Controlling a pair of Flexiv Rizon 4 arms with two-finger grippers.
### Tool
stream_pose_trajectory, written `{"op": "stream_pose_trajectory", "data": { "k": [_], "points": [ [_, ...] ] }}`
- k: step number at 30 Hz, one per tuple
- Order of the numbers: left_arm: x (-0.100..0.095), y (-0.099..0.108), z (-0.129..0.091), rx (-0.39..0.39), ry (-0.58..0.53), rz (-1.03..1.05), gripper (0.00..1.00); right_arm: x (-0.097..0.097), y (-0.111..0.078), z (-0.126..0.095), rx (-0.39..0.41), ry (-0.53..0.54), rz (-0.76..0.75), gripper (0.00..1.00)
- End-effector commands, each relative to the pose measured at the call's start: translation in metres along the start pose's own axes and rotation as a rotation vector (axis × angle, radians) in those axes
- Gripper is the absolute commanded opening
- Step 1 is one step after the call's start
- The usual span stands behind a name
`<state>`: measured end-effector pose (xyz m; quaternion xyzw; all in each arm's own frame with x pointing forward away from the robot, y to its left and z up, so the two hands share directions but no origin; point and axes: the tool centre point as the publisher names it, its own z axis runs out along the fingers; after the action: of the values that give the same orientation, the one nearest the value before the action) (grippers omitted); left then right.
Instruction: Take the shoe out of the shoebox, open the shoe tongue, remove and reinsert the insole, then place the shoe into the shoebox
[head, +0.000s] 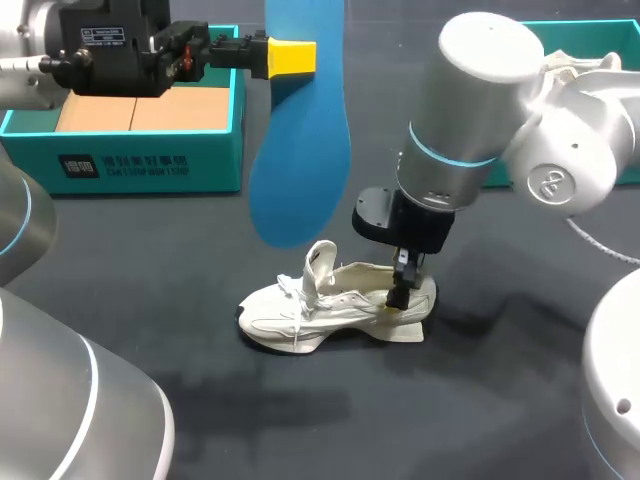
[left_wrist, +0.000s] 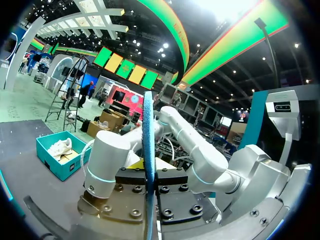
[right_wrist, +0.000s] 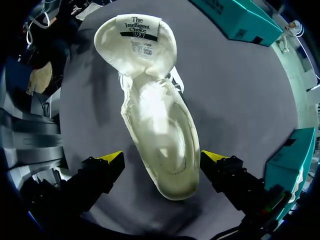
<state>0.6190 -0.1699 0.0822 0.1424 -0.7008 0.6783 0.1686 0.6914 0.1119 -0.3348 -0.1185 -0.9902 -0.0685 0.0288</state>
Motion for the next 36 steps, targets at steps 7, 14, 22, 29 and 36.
{"op": "stream_pose_trajectory", "data": {
  "k": [7,14,22,29,36],
  "points": [
    [0.0,0.0,0.001,-0.002,0.0,-0.001,0.0,0.003,0.007,-0.001,0.089,-0.019,-0.008,1.0],
    [0.0,0.0,0.001,-0.002,0.0,-0.001,0.0,-0.005,0.017,-0.011,0.106,-0.034,-0.018,1.0],
    [0.0,0.0,0.001,-0.002,0.0,-0.001,0.0,-0.016,0.027,-0.016,0.111,-0.042,-0.08,1.0],
    [0.0,0.0,0.001,-0.002,0.0,-0.001,0.0,-0.028,0.038,-0.007,0.108,-0.05,-0.128,1.0],
    [0.0,0.0,0.001,-0.002,0.0,-0.001,0.0,-0.036,0.046,0.008,0.089,-0.036,-0.154,1.0]
  ]
}}
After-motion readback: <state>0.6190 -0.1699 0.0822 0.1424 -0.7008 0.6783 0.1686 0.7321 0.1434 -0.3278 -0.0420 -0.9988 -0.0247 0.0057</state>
